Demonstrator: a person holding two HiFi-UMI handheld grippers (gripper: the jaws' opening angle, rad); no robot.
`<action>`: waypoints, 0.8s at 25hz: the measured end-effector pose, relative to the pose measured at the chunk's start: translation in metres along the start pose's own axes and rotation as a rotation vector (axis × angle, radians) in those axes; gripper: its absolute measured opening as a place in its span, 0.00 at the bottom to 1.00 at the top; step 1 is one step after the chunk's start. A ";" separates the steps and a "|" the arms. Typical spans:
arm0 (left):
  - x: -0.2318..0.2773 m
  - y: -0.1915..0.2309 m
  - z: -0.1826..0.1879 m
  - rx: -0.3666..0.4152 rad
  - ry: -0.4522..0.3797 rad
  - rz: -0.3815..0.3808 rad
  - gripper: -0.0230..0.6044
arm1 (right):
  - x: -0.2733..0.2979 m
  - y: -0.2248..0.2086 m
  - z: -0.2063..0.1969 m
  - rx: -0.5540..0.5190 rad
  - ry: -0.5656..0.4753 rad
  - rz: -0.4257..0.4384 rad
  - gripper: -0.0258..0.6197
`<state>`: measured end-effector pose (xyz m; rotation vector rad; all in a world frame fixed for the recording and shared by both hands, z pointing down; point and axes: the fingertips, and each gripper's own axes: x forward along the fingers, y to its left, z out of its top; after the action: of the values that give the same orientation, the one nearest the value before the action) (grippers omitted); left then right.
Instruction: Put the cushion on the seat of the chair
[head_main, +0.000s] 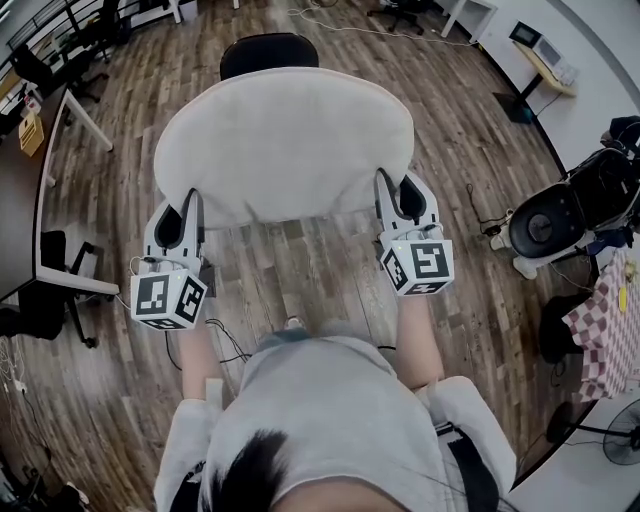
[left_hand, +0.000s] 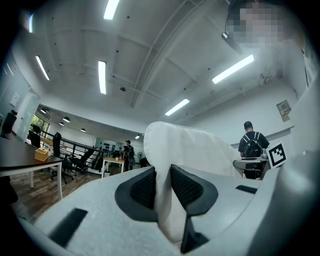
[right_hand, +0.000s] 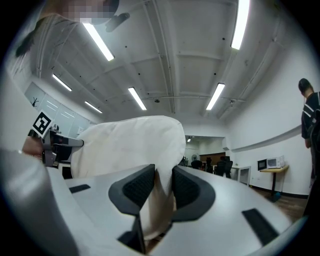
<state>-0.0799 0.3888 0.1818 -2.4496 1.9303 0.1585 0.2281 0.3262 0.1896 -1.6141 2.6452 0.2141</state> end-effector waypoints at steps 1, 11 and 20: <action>0.002 0.004 -0.001 -0.002 0.001 -0.001 0.14 | 0.004 0.002 -0.001 0.000 0.002 0.000 0.16; 0.031 0.039 -0.011 -0.027 0.014 0.003 0.14 | 0.052 0.008 -0.010 -0.002 0.026 0.007 0.16; 0.088 0.070 -0.023 -0.034 0.022 0.032 0.14 | 0.125 -0.009 -0.028 0.010 0.028 0.034 0.17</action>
<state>-0.1263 0.2854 0.1997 -2.4534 1.9926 0.1668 0.1798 0.2085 0.2037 -1.5812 2.6919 0.1811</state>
